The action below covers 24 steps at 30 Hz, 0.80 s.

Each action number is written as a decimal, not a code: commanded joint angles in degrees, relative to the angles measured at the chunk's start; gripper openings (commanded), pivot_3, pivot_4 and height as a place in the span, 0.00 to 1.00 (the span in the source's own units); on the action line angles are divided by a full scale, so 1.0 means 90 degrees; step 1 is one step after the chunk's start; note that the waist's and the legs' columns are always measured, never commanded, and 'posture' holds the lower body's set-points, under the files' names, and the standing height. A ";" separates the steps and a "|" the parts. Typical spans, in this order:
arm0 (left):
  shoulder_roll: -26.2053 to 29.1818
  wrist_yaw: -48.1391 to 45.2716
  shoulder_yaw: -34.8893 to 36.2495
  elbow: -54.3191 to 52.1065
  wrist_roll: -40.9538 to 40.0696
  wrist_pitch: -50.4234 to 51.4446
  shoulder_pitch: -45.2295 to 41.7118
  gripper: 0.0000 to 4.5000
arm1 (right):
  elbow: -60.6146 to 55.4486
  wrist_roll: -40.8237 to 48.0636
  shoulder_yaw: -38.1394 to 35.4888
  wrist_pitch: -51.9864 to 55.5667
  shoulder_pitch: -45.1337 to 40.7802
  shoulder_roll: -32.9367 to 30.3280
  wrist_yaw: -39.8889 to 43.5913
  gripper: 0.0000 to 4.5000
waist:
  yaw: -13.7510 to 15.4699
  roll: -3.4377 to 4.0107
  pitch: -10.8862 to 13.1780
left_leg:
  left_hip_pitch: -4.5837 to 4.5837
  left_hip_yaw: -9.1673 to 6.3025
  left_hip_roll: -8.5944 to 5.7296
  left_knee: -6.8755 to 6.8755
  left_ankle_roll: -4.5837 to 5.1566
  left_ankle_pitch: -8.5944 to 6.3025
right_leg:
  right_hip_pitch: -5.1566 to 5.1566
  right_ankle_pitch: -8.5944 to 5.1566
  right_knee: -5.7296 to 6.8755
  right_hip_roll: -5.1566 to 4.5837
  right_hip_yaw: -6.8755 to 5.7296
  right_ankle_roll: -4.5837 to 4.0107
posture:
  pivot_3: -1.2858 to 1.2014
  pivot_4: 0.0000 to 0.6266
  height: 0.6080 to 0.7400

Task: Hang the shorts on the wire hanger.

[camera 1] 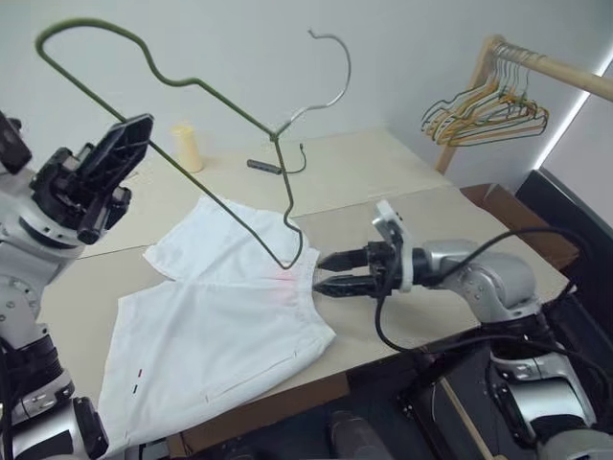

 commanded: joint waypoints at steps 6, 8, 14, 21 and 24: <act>-0.0026 -0.0029 -0.0051 -0.0215 -0.0134 0.0015 -0.0027 0.00 | 0.0029 0.0297 -0.0144 0.0188 -0.0587 0.0299 0.0032 0.87 | 0.0235 0.0005 0.0003 | -0.0013 -0.0003 -0.0005 0.0002 -0.0004 -0.0006 | -0.0007 0.0017 -0.0001 -0.0014 -0.0005 -0.0028 | 0.45 0.00 1.00; -0.0090 -0.0019 -0.0131 -0.0243 -0.0084 -0.0035 -0.0056 0.00 | 0.0090 0.0357 -0.0149 0.0273 -0.0715 0.0373 0.0022 0.87 | 0.0254 0.0005 0.0003 | -0.0014 -0.0003 -0.0005 0.0003 -0.0004 -0.0006 | -0.0009 0.0017 -0.0001 -0.0014 -0.0005 -0.0028 | 0.45 0.00 1.00; -0.0232 -0.0068 -0.0249 -0.0279 0.0030 -0.0139 -0.0063 0.00 | -0.0084 0.0424 -0.0116 0.0407 -0.0828 0.0447 0.0035 0.87 | 0.0251 0.0005 0.0003 | -0.0014 -0.0005 -0.0006 0.0002 -0.0004 -0.0006 | -0.0010 0.0018 0.0002 -0.0007 -0.0010 -0.0031 | 0.45 0.00 1.00; -0.0343 -0.0033 -0.0268 -0.0340 0.0071 -0.0189 -0.0037 0.00 | -0.0267 0.0370 0.0031 0.0458 -0.0719 0.0528 -0.0048 0.67 | 0.0240 0.0005 0.0003 | -0.0012 -0.0003 -0.0005 0.0002 -0.0004 -0.0006 | -0.0010 0.0018 0.0003 -0.0006 -0.0009 -0.0031 | 0.45 0.00 1.00; -0.0368 -0.0028 -0.0265 -0.0381 0.0082 -0.0194 -0.0009 0.00 | -0.0254 0.0355 0.0061 0.0483 -0.0686 0.0556 -0.0083 0.44 | 0.0240 0.0005 0.0004 | -0.0012 -0.0003 -0.0006 0.0003 -0.0004 -0.0006 | -0.0009 0.0018 0.0003 -0.0006 -0.0009 -0.0031 | 0.45 0.00 1.00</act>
